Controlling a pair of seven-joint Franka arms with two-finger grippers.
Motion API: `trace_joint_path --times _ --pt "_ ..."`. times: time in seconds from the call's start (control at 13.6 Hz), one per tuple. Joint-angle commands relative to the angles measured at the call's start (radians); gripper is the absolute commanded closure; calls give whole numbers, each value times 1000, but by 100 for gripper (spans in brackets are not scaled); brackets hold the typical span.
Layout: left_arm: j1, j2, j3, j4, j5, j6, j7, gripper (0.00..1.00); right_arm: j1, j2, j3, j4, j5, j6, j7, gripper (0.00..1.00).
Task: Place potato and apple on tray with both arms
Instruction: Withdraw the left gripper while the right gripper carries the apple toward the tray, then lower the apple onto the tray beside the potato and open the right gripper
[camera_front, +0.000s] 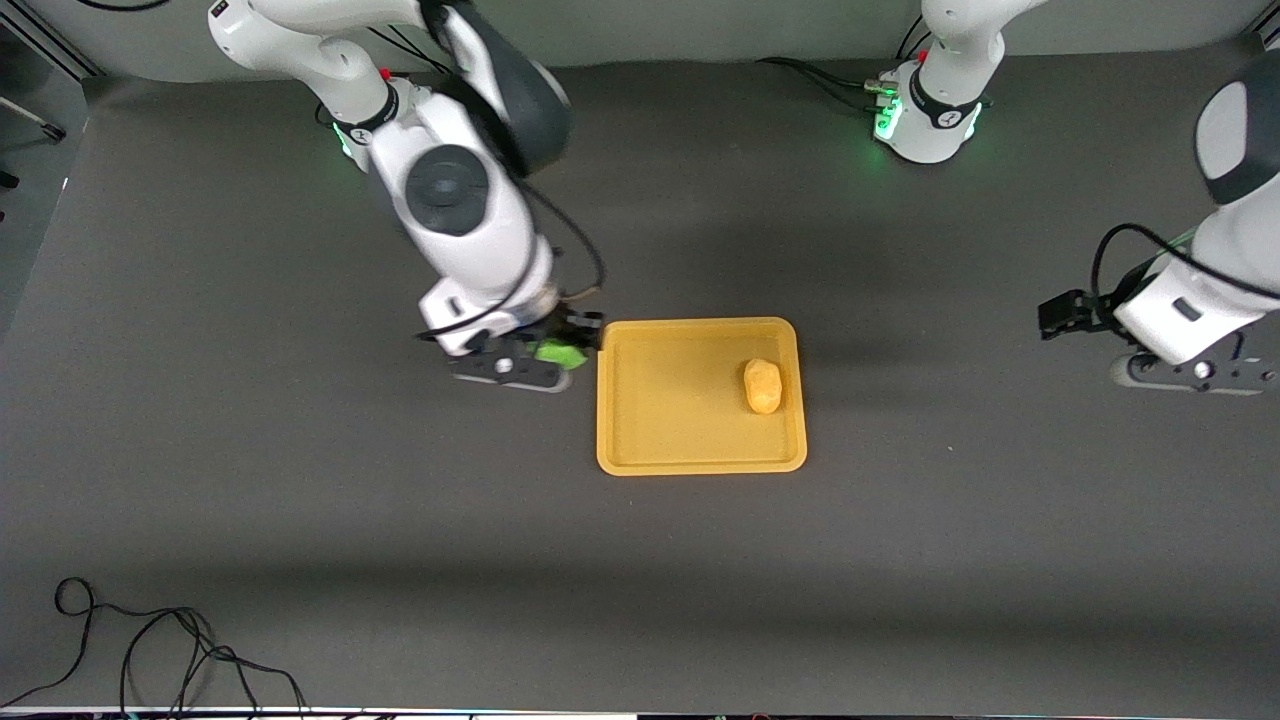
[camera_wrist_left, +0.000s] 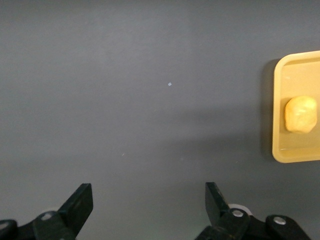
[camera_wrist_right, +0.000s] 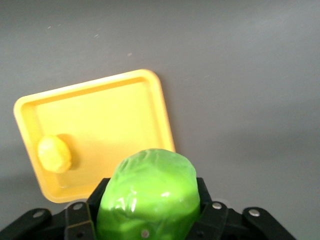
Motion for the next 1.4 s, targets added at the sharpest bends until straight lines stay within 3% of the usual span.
trace_joint_path --times 0.0,0.44,0.74,0.81,0.96,1.03,1.11,1.18,1.33 --pt "-1 -52 23 -11 -15 -55 19 0 68 180 -10 220 -14 -16 117 59" --pt "-1 -68 86 -8 -16 -72 34 0 135 393 -11 228 -69 212 144 58" --pt "-18 -66 159 -5 -47 -81 99 0 145 476 -11 226 -73 317 148 57" --pt "-99 -72 251 -1 -67 -87 109 0 145 490 -13 226 -73 334 148 57" --pt "-338 -88 506 21 -81 -107 113 0 145 511 -13 225 -74 369 149 57" --pt "-430 -114 588 16 -85 -127 113 0 145 520 -13 225 -80 380 149 56" --pt "-479 -124 632 12 -85 -132 113 0 145 528 -13 225 -85 395 149 42" --pt "-522 -128 673 12 -88 -132 113 0 143 533 -14 225 -85 398 149 0" --pt "-628 -132 789 10 -90 -155 126 0 143 519 -16 226 -83 397 148 0"
